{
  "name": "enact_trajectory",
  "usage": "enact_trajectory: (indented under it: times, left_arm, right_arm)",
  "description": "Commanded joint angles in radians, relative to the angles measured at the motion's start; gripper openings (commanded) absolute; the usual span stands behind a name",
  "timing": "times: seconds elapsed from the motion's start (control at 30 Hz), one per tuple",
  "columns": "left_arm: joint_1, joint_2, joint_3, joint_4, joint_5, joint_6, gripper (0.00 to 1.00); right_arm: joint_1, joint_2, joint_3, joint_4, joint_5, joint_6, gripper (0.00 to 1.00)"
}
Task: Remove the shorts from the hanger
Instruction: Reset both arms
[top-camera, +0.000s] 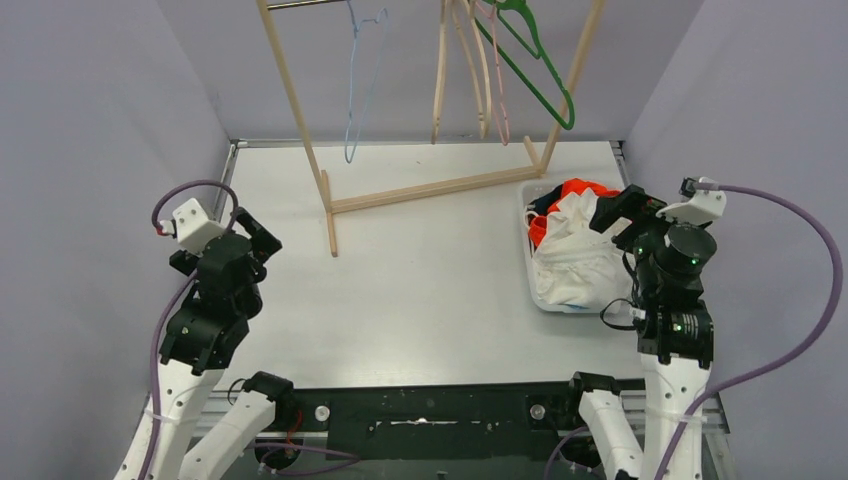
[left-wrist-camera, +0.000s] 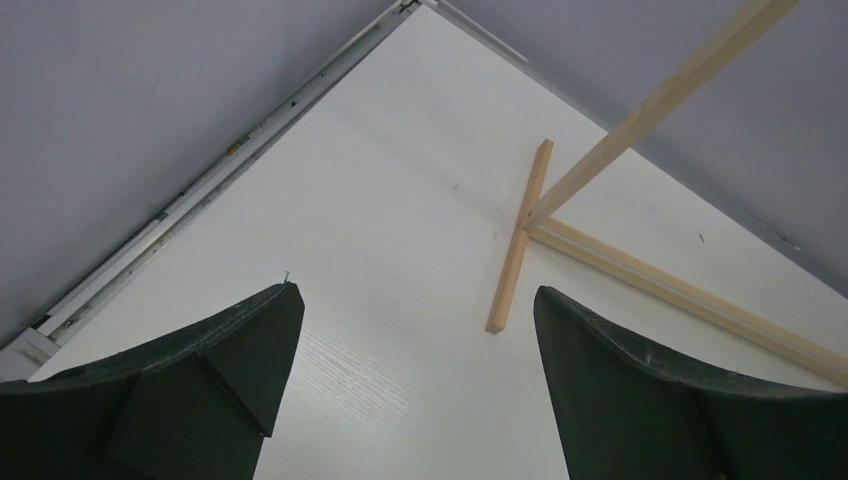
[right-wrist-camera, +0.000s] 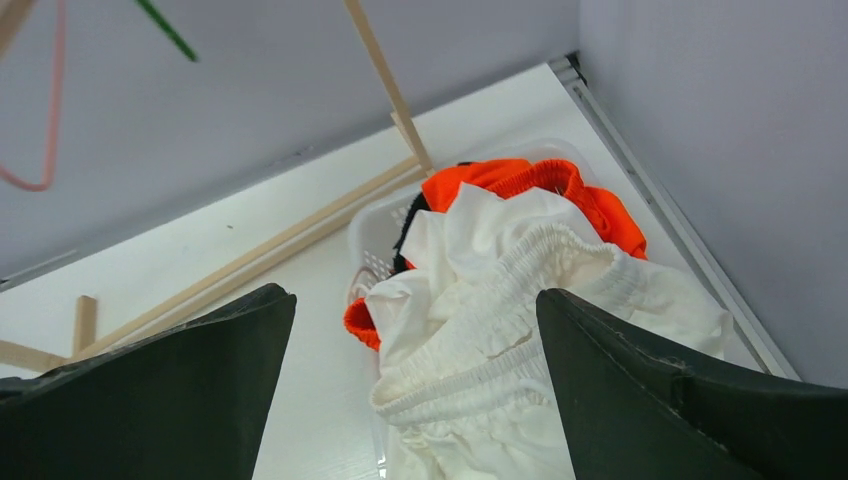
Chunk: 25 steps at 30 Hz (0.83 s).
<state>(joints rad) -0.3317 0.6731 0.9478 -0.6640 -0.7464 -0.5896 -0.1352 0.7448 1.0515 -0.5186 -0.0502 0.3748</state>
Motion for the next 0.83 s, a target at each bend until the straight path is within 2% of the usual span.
enact_trajectory:
  times: [0.0,0.3,0.57,0.67,0.8]
  left_arm:
    - [0.005,0.028,0.095,-0.022,-0.112,0.006,0.87]
    - [0.005,0.028,0.166,0.045,-0.04,0.122,0.87]
    - [0.005,0.042,0.16,0.09,-0.079,0.126,0.87]
    - [0.005,0.048,0.153,0.099,-0.032,0.171,0.87]
    - [0.004,0.071,0.154,0.075,-0.026,0.142,0.87]
  right_arm:
    - [0.011,-0.085,-0.002,0.066,-0.096,-0.043,0.97]
    - [0.012,-0.086,0.03,-0.022,-0.06,-0.109,0.98]
    - [0.012,-0.045,0.063,-0.027,-0.08,-0.138,0.98]
    - [0.012,-0.024,0.089,-0.045,-0.079,-0.148,0.98]
    - [0.012,-0.02,0.081,-0.035,-0.083,-0.145,0.98]
